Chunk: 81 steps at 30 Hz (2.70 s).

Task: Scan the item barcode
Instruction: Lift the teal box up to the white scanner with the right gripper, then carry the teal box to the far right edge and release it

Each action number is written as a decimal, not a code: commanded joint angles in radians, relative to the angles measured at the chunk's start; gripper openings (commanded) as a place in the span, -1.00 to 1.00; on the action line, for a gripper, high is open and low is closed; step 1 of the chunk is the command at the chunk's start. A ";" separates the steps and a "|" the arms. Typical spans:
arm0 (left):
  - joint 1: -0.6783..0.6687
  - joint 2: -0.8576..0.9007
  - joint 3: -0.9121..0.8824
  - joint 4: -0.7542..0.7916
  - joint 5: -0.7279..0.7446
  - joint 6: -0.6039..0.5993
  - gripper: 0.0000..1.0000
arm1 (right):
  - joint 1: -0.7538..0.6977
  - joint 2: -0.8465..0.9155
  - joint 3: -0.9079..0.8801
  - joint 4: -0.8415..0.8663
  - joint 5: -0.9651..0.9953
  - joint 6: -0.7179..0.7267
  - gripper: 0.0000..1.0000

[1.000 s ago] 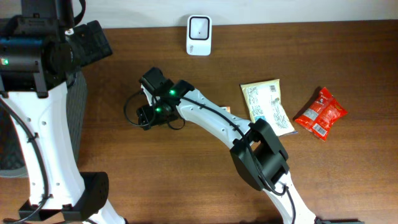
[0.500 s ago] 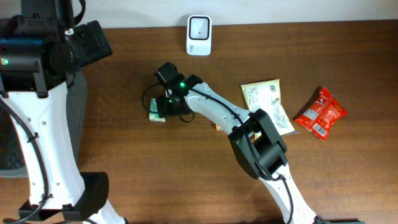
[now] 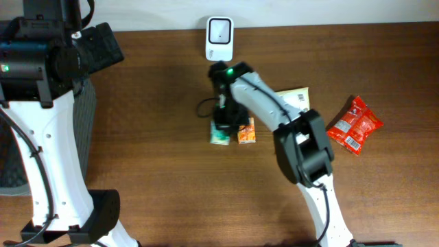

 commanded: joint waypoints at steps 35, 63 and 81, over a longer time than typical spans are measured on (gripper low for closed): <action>0.000 0.000 -0.001 -0.001 -0.007 0.012 0.98 | -0.109 -0.155 -0.288 0.251 -0.064 -0.190 -0.02; 0.000 0.000 -0.001 -0.001 -0.007 0.012 0.99 | -0.109 -0.033 0.021 1.226 0.524 -0.853 -0.92; 0.000 0.000 -0.001 -0.001 -0.007 0.012 0.99 | -0.102 -0.009 0.022 1.360 0.703 -0.658 -0.92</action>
